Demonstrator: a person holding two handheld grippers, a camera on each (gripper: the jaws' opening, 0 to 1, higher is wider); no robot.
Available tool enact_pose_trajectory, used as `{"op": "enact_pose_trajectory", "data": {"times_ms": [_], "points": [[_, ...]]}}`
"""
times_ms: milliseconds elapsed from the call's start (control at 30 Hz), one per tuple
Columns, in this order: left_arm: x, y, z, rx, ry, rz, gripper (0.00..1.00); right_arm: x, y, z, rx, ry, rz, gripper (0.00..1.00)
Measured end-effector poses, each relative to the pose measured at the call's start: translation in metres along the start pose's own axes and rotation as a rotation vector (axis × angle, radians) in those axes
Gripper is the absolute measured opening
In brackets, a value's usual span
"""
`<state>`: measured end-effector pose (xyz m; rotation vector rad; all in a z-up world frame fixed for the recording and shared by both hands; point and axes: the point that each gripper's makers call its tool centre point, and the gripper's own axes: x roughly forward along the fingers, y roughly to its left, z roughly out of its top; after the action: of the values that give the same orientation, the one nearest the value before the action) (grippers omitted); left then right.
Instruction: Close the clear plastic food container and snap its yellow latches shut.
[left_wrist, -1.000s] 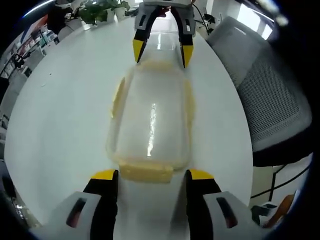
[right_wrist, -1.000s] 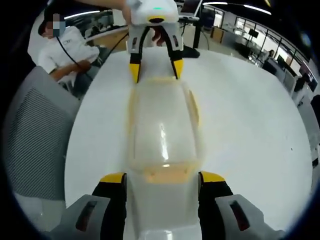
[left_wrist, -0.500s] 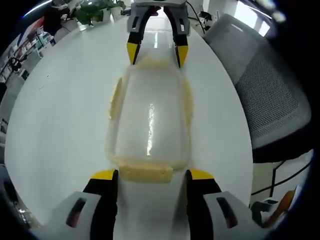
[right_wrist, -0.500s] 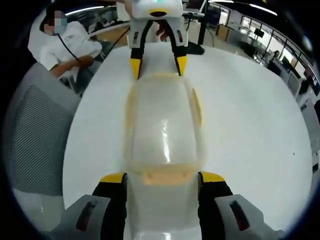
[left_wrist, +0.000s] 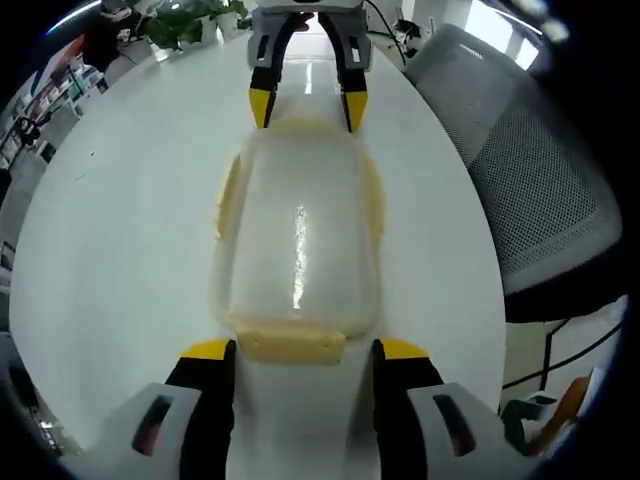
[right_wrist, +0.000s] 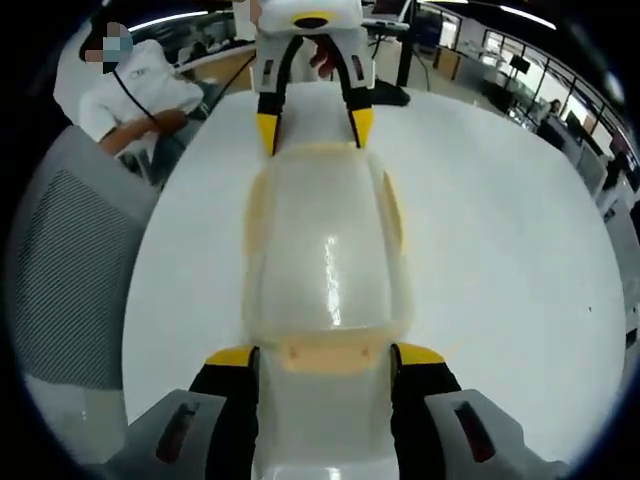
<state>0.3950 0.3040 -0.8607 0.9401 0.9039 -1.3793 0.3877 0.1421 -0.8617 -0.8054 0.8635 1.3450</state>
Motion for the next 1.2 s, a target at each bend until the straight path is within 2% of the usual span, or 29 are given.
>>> {"op": "enact_pose_trajectory", "data": {"times_ms": [267, 567, 767, 867, 1200], "points": [[-0.0004, 0.0001, -0.0008, -0.001, -0.006, 0.001, 0.55, 0.0000, 0.0004, 0.0005, -0.008, 0.002, 0.000, 0.52], [-0.0003, 0.0022, -0.0008, -0.010, -0.009, 0.005, 0.54, 0.0003, 0.0014, 0.0018, 0.000, -0.008, -0.007, 0.47], [0.0001, 0.0004, 0.0027, 0.007, -0.017, -0.002, 0.45, -0.0002, 0.0015, 0.0019, -0.008, 0.000, 0.000, 0.43], [0.0002, -0.0014, 0.0034, 0.017, -0.014, -0.006, 0.40, -0.0005, 0.0018, 0.0006, -0.030, 0.017, 0.006, 0.40], [-0.0001, -0.0027, 0.0031, 0.018, -0.015, -0.005, 0.39, 0.0017, 0.0018, 0.0020, -0.021, 0.096, 0.005, 0.40]]}}
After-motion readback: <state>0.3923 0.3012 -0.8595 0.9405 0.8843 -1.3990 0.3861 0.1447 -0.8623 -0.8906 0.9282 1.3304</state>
